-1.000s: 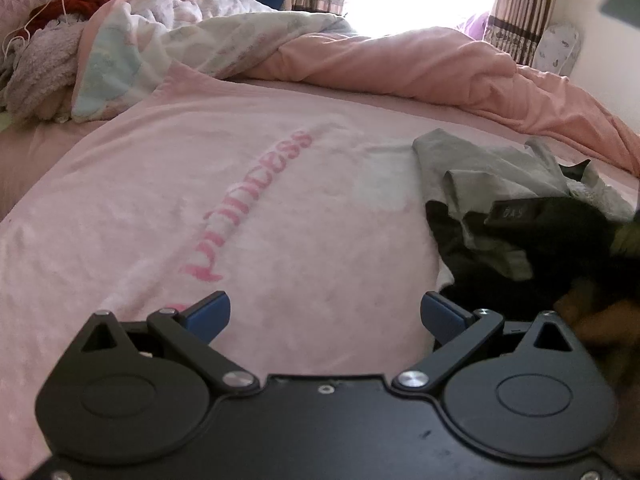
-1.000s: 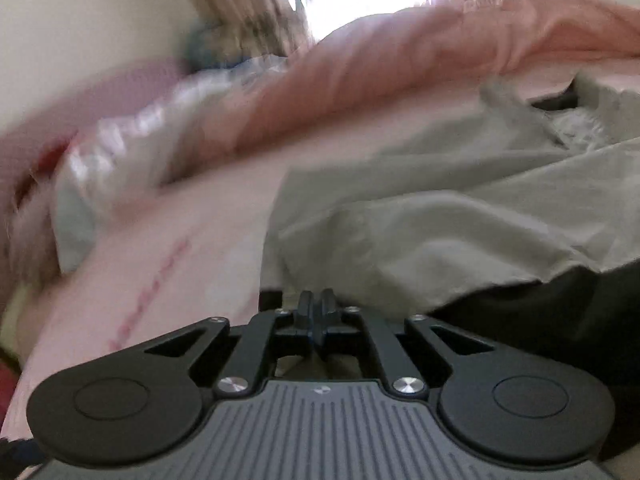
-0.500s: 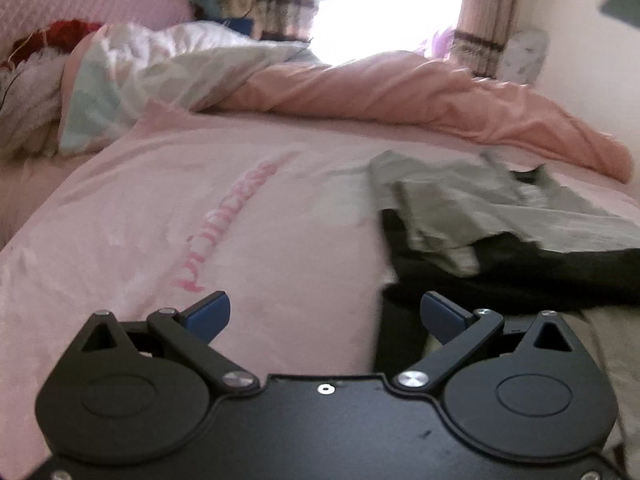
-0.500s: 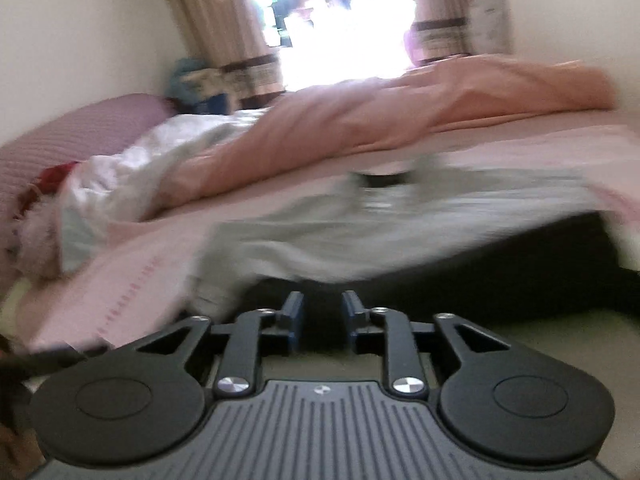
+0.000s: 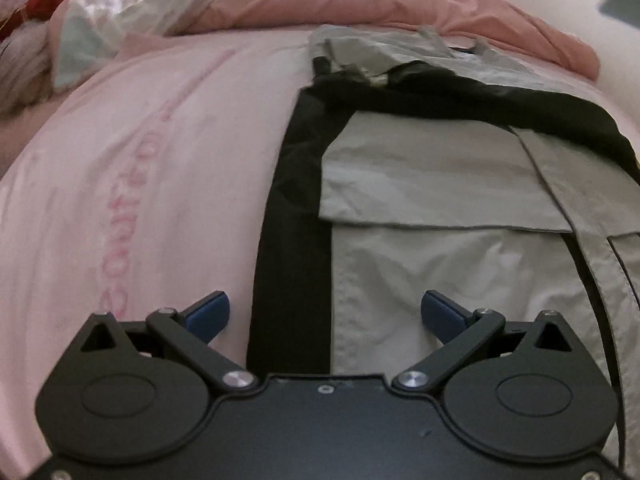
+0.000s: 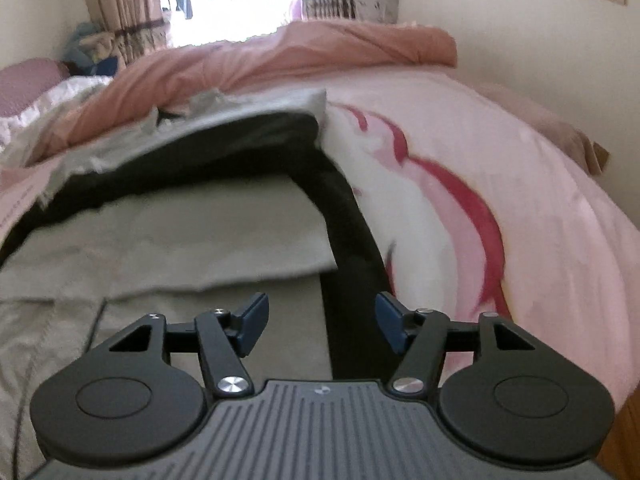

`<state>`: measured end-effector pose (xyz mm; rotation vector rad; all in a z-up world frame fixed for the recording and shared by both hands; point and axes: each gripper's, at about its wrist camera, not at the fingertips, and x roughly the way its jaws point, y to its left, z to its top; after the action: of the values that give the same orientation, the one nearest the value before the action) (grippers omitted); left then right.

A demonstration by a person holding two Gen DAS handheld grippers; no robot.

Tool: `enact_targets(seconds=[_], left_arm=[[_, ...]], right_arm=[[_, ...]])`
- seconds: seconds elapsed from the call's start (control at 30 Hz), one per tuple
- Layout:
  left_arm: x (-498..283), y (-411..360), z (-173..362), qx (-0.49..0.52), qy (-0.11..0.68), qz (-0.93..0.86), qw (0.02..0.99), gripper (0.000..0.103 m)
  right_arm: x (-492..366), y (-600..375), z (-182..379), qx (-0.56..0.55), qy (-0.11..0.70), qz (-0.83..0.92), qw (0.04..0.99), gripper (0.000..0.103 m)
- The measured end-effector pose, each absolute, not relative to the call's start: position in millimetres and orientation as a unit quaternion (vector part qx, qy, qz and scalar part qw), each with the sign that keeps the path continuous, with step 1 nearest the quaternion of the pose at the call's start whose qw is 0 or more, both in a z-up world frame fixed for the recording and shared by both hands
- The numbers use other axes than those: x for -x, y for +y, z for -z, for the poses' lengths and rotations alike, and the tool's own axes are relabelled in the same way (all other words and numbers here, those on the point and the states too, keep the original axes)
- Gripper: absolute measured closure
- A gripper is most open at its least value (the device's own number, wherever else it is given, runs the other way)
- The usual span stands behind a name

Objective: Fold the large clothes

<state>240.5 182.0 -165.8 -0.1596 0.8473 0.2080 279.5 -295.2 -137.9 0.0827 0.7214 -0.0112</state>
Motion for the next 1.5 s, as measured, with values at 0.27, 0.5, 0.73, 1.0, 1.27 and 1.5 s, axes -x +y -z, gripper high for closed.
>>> enact_targets(seconds=[0.27, 0.5, 0.73, 1.0, 1.27, 1.5], left_arm=[[-236, 181, 160, 0.092, 0.415, -0.136, 0.895, 0.000], [-234, 162, 151, 0.050, 0.409, -0.136, 0.901, 0.000], [-230, 139, 134, 0.059, 0.389, -0.106, 0.913, 0.000], [-232, 87, 159, 0.031, 0.374, -0.019, 0.927, 0.000], [-210, 117, 183, 0.011, 0.357, -0.038, 0.933, 0.000], [-186, 149, 182, 0.038, 0.340, -0.091, 0.935, 0.000]], right_arm=[[-254, -283, 160, -0.022, 0.336, 0.005, 0.942, 0.078], [-239, -258, 146, -0.021, 0.291, 0.003, 0.956, 0.073], [-229, -226, 133, -0.051, 0.268, -0.028, 0.962, 0.072], [-241, -157, 163, -0.022, 0.342, -0.133, 0.930, 0.072], [-246, -255, 173, -0.063, 0.336, -0.054, 0.938, 0.087], [-235, -332, 175, -0.138, 0.336, -0.021, 0.932, 0.095]])
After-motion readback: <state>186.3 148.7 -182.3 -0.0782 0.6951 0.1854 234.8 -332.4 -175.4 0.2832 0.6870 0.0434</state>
